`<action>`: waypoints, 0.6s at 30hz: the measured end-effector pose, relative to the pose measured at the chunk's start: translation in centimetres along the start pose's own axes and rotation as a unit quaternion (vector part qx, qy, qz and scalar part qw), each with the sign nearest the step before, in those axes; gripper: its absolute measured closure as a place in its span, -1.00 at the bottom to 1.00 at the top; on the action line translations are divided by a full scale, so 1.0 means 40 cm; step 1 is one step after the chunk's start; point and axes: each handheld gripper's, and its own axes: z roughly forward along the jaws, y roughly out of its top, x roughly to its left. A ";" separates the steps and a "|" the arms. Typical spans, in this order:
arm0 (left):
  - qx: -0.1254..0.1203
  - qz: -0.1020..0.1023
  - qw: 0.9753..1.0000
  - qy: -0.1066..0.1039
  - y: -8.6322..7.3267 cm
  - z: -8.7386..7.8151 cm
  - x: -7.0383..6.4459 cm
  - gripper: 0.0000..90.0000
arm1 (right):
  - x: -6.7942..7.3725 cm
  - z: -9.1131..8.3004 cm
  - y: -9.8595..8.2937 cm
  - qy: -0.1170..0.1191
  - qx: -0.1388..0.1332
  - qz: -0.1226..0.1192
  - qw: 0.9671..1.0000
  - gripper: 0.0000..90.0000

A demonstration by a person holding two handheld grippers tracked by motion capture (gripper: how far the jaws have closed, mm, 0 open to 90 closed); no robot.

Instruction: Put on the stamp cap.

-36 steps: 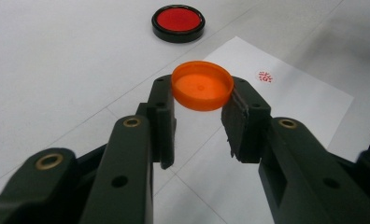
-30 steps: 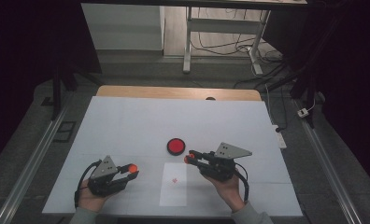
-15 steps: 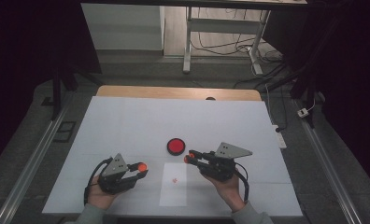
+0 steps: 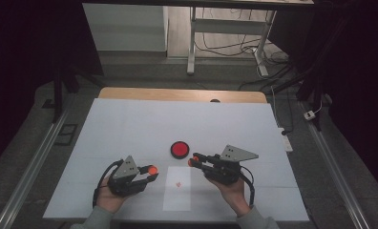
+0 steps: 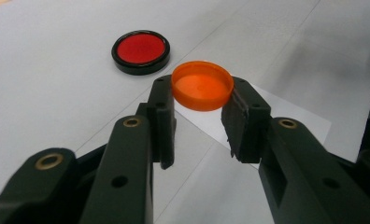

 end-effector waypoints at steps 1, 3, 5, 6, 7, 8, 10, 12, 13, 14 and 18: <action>0.000 0.000 1.000 -0.001 0.002 0.002 -0.001 0.45 | 0.000 0.000 0.000 0.000 0.000 0.000 1.000 0.61; 0.000 0.002 1.000 -0.003 0.005 0.006 -0.004 0.45 | 0.000 0.000 0.001 0.000 -0.001 0.001 1.000 0.61; 0.002 0.005 1.000 -0.004 0.009 0.011 -0.007 0.45 | 0.000 -0.001 0.002 0.000 -0.003 0.001 1.000 0.61; 0.002 0.006 1.000 -0.005 0.011 0.013 -0.009 0.45 | 0.000 -0.001 0.003 0.001 -0.003 0.001 1.000 0.61; 0.003 0.008 1.000 -0.006 0.014 0.016 -0.011 0.45 | 0.000 -0.001 0.003 0.001 -0.004 0.001 1.000 0.61; 0.003 0.009 1.000 -0.007 0.016 0.019 -0.013 0.45 | 0.000 -0.001 0.003 0.002 -0.004 0.001 1.000 0.61; 0.005 0.013 1.000 -0.009 0.020 0.024 -0.016 0.45 | 0.001 -0.001 0.003 0.002 -0.004 0.001 1.000 0.61; 0.006 0.016 1.000 -0.011 0.023 0.028 -0.019 0.45 | 0.000 -0.001 0.003 0.002 -0.004 0.002 1.000 0.61; 0.005 0.017 1.000 -0.011 0.023 0.031 -0.020 0.45 | 0.001 -0.001 0.003 0.002 -0.004 0.002 1.000 0.61; 0.006 0.017 1.000 -0.012 0.024 0.032 -0.021 0.45 | 0.001 -0.001 0.003 0.002 -0.004 0.002 1.000 0.61; 0.008 0.018 1.000 -0.013 0.025 0.039 -0.024 0.45 | 0.001 0.000 0.003 0.002 -0.004 0.002 1.000 0.61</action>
